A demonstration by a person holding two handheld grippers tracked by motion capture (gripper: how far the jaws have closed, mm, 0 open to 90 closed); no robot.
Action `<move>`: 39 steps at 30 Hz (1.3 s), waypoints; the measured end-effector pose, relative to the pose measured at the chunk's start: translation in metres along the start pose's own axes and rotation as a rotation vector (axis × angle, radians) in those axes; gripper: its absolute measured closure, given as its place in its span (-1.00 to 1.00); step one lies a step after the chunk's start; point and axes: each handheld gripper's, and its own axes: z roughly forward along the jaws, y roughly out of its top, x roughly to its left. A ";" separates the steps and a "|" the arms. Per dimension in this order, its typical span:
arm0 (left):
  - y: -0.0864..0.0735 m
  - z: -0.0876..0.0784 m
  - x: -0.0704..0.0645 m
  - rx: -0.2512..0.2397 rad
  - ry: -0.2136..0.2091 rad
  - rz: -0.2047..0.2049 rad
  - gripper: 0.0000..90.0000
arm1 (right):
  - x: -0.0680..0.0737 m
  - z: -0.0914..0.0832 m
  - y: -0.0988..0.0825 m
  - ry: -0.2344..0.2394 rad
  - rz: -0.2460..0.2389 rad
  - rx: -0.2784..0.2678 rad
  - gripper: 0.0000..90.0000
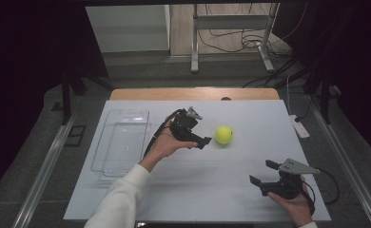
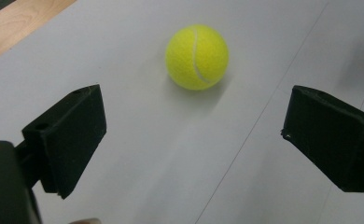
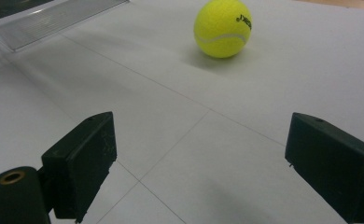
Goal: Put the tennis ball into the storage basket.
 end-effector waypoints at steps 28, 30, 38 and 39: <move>0.023 0.028 -0.002 0.031 -0.031 0.027 -0.85 | 0.000 0.000 0.000 0.003 0.003 0.001 -0.80; 0.024 0.030 -0.002 0.032 -0.032 0.026 -0.85 | 0.000 0.000 -0.001 0.003 0.004 0.002 -0.80; 0.028 0.036 -0.001 0.035 -0.034 0.026 -0.85 | 0.000 0.000 -0.001 0.002 0.004 0.005 -0.80; 0.028 0.037 -0.001 0.037 -0.035 0.025 -0.85 | 0.000 0.000 -0.001 0.002 0.004 0.005 -0.80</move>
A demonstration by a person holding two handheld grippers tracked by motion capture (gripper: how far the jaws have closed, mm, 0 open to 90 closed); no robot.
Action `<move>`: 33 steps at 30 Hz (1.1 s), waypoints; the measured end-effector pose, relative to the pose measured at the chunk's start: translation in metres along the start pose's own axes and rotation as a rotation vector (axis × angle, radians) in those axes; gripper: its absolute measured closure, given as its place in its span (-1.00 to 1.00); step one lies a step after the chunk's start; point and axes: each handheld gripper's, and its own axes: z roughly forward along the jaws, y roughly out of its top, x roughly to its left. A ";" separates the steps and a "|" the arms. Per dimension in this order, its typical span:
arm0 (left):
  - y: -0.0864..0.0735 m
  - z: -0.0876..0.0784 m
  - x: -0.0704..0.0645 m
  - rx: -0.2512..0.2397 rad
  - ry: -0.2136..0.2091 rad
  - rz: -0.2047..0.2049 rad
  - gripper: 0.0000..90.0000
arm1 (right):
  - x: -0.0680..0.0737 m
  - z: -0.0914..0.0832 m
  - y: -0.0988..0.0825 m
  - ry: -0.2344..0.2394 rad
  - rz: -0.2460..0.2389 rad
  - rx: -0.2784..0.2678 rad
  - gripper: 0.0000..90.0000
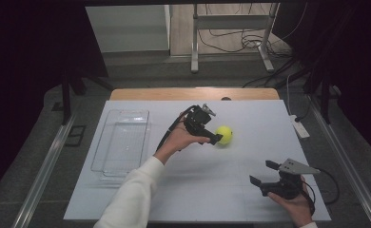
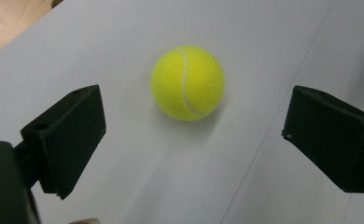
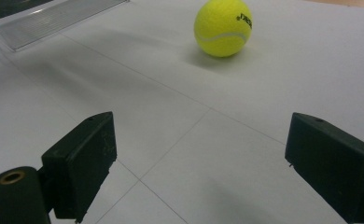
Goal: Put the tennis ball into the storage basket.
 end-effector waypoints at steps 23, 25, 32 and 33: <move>0.013 0.025 0.007 0.034 -0.007 -0.018 -0.85 | -0.001 0.000 -0.001 0.001 0.007 -0.002 -0.80; 0.015 0.028 0.007 0.036 -0.008 -0.019 -0.85 | -0.001 0.000 -0.001 0.004 0.007 -0.003 -0.80; 0.020 0.036 0.004 0.051 -0.010 -0.007 -0.86 | -0.001 0.000 -0.001 0.003 0.005 -0.002 -0.80; 0.021 0.039 0.004 0.054 -0.011 -0.008 -0.86 | -0.001 0.000 -0.001 0.004 0.005 -0.002 -0.80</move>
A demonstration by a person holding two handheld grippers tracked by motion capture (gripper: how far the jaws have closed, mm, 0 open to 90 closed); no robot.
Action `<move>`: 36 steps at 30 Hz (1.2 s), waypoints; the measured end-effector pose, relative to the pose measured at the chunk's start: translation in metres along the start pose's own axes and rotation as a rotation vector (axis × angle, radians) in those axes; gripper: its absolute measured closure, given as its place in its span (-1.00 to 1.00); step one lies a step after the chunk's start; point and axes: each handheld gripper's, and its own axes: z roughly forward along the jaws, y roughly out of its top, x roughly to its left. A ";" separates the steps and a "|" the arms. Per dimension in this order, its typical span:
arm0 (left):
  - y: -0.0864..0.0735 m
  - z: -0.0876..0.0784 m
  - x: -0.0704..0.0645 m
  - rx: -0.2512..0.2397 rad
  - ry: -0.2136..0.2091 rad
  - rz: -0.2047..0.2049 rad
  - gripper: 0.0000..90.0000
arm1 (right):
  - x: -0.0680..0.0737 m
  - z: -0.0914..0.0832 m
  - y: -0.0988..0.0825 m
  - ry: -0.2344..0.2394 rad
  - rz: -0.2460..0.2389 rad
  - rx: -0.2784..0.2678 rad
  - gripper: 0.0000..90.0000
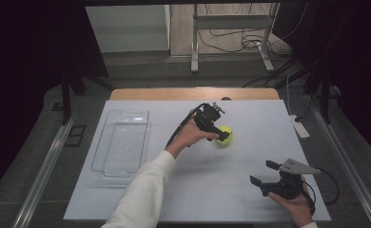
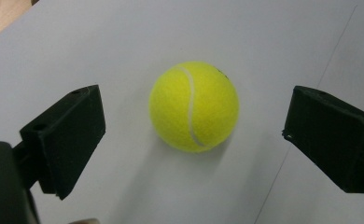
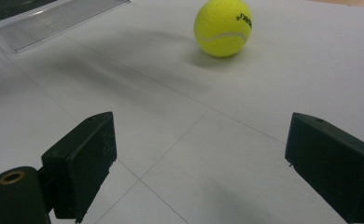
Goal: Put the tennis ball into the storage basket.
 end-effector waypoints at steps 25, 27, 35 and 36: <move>0.005 0.027 0.000 0.041 -0.013 -0.011 -0.85 | -0.001 0.000 0.000 0.004 0.005 -0.003 -0.80; 0.006 0.030 0.000 0.049 -0.013 -0.013 -0.85 | -0.001 0.000 0.000 0.004 0.005 -0.004 -0.80; 0.005 0.039 0.000 0.078 -0.024 -0.016 -0.84 | -0.001 0.000 0.000 0.004 0.006 -0.004 -0.80; 0.005 0.040 0.000 0.080 -0.024 -0.017 -0.84 | -0.001 0.000 0.000 0.004 0.005 -0.003 -0.80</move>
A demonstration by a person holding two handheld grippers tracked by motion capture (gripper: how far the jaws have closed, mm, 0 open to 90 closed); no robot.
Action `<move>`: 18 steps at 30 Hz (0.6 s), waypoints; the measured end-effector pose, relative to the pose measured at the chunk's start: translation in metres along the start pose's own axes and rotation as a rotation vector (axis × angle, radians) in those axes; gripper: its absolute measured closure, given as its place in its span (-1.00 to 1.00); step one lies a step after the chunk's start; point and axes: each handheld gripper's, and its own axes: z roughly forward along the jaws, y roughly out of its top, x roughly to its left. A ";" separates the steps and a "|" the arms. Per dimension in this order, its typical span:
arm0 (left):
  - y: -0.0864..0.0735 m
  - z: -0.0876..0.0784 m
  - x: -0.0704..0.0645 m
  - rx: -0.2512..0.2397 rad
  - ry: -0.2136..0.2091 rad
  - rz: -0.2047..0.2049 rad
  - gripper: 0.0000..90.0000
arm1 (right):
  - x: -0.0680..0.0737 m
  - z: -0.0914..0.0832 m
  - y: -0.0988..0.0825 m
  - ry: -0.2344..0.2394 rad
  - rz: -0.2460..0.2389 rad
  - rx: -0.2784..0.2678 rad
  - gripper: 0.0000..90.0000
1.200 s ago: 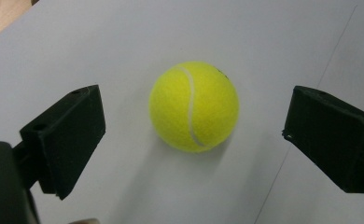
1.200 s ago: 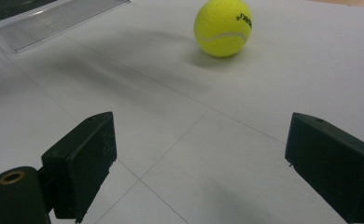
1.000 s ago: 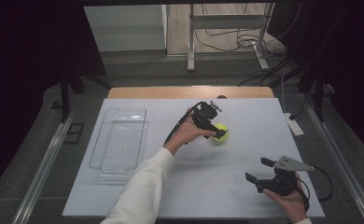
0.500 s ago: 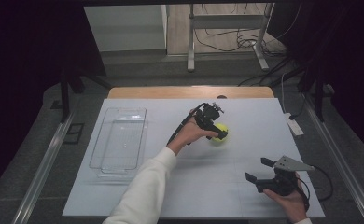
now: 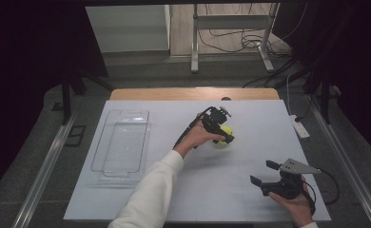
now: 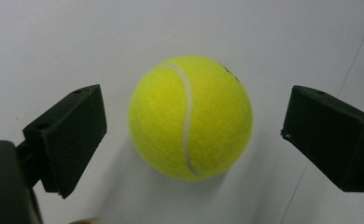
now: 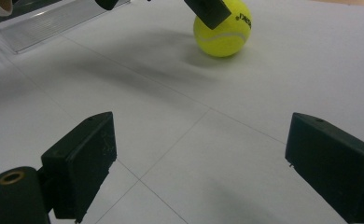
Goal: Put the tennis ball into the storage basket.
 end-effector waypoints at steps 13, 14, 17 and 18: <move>-0.001 0.008 -0.001 0.042 0.005 -0.020 -0.45 | 0.000 0.000 0.000 -0.001 -0.001 0.001 -0.80; -0.001 0.008 -0.001 0.042 0.005 -0.020 -0.42 | 0.000 0.000 0.000 -0.001 -0.001 0.001 -0.80; -0.001 0.008 -0.001 0.041 0.007 -0.013 -0.41 | 0.000 0.000 0.000 -0.001 0.001 0.001 -0.80; -0.002 0.008 -0.002 0.041 0.009 -0.008 -0.40 | 0.000 0.000 0.000 -0.001 0.001 0.001 -0.80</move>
